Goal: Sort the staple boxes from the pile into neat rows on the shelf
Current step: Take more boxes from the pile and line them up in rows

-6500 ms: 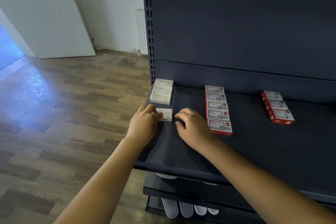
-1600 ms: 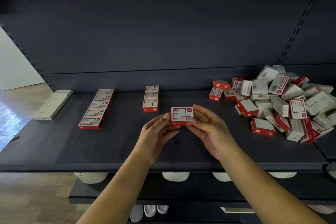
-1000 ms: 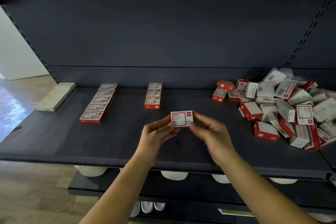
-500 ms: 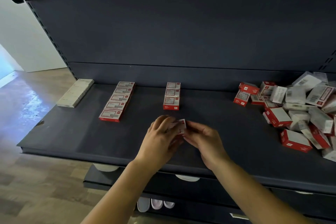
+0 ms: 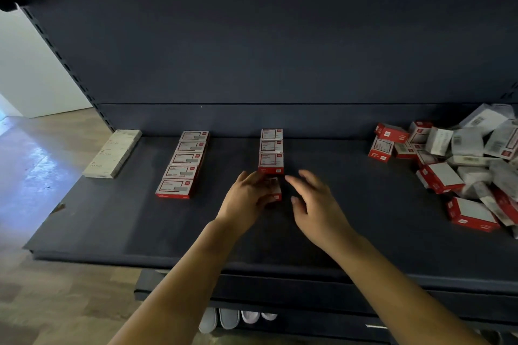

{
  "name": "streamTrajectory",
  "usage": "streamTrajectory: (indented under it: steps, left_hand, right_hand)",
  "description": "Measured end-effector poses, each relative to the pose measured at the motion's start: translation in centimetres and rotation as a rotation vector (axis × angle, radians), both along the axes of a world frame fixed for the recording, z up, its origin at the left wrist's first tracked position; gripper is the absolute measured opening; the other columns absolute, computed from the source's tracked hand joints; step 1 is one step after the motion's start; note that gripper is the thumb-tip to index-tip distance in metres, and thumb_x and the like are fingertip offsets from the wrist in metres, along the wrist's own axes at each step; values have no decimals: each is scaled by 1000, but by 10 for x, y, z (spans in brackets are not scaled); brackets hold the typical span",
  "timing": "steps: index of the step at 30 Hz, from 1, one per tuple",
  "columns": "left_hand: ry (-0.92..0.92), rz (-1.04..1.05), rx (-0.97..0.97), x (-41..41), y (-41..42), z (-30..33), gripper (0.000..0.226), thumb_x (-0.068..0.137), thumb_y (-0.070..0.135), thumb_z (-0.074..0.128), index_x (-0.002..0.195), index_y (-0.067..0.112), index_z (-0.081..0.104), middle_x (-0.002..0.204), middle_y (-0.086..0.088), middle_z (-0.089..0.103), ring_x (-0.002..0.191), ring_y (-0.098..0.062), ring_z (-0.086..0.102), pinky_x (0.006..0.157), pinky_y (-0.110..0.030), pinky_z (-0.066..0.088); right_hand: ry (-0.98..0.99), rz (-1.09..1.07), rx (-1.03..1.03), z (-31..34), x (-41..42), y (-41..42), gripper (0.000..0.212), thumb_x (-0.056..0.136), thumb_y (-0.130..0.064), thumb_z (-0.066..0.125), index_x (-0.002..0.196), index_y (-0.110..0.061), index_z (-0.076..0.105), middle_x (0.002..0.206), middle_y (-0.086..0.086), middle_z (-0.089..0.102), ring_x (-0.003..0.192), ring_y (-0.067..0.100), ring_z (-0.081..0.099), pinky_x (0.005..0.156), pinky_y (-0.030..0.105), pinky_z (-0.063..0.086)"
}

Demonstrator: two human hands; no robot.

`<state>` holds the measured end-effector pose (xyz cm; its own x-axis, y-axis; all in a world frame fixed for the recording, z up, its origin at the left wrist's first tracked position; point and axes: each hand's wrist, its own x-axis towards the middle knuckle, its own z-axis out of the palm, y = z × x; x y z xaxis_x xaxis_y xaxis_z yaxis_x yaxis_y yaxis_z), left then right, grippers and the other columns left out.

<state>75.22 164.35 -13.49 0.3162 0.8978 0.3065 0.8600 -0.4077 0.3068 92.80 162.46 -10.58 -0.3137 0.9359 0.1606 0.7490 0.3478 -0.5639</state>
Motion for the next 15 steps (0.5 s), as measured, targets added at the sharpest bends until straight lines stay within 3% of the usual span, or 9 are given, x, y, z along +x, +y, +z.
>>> streamTrajectory:
  steps: [6,11,15]
  left_hand:
    - [88,28,113,0,20,-1,34,77,43,48,88,28,76,117,-9,64,112,-30,37,89,-58,41]
    - [80,-26,76,3,29,-3,37,78,39,46,84,20,77,117,-12,65,111,-46,54,85,-62,45]
    - [59,-31,48,4,35,-5,36,80,33,46,87,16,77,116,-13,66,112,-46,55,86,-61,46]
  right_hand:
    - [40,-31,17,-7,0,3,45,93,-3,48,136,-12,46,147,7,32,137,20,27,104,18,21]
    - [80,-61,34,-9,6,8,43,91,0,50,133,-9,50,144,10,36,136,22,30,107,24,28]
    - [74,-74,48,-13,11,10,43,89,1,51,131,-8,51,142,11,38,134,24,33,106,23,27]
